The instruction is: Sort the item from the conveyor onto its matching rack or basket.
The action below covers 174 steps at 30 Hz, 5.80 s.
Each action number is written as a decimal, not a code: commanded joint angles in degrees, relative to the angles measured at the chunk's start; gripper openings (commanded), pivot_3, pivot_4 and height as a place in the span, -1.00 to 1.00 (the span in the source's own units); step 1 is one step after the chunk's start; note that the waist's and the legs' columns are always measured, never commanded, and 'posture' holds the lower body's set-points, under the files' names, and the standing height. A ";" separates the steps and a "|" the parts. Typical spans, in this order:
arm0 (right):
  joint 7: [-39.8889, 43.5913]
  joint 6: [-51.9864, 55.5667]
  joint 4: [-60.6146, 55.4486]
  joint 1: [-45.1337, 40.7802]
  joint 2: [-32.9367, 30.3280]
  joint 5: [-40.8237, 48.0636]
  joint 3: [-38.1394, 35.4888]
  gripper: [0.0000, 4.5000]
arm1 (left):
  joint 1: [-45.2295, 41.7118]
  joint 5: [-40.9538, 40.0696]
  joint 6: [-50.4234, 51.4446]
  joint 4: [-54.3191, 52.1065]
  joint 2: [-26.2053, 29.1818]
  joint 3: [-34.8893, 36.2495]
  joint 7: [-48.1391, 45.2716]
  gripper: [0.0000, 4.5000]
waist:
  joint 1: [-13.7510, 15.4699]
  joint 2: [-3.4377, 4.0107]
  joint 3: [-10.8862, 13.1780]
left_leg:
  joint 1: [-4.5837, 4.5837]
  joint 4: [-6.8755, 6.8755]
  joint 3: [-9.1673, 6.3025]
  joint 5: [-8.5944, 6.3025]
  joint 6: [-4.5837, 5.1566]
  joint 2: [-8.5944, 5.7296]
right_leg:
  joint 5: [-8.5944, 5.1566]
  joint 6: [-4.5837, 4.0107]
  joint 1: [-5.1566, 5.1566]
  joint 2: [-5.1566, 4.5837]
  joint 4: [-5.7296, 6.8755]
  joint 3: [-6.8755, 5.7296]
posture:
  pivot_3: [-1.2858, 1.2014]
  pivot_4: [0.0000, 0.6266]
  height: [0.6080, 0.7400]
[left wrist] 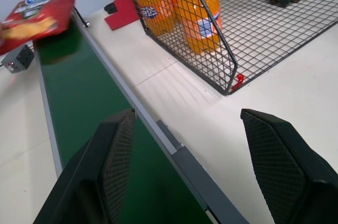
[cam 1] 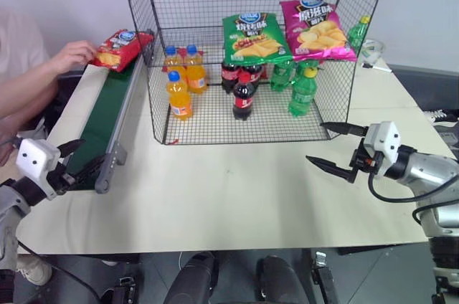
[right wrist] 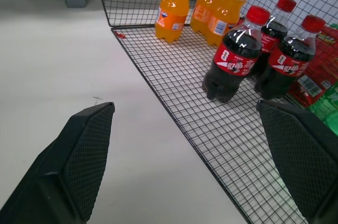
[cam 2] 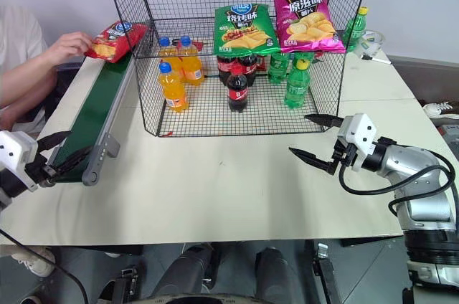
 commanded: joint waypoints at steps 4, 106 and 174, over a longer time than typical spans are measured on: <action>0.22 -1.34 0.31 -1.27 0.33 0.33 -0.28 1.00 | 0.23 0.34 -1.77 -1.45 0.44 2.09 0.77 0.47 | -0.01 0.00 0.00 | -0.01 -0.01 0.00 0.00 0.01 0.00 | 0.00 0.00 -0.01 0.00 -0.01 0.00 | 0.03 -0.52 1.00; 4.15 6.88 -5.22 -6.91 11.49 1.74 14.94 1.00 | 18.40 58.58 -38.28 10.16 2.24 -4.28 66.03 0.47 | 0.13 -0.08 -0.03 | 0.01 -0.12 0.00 -0.01 -0.02 -0.02 | 0.13 0.25 -0.33 0.04 0.07 -0.14 | 0.03 -0.52 1.00; -30.82 -3.54 -13.28 -4.20 25.47 -8.44 11.11 1.00 | -67.17 61.96 -23.92 54.47 -20.33 -38.00 73.44 -0.98 | -1.28 -0.21 -0.06 | 0.01 0.13 -0.09 0.27 -0.10 -0.21 | 0.18 0.49 -0.24 0.27 0.84 -0.13 | 0.03 -0.52 1.00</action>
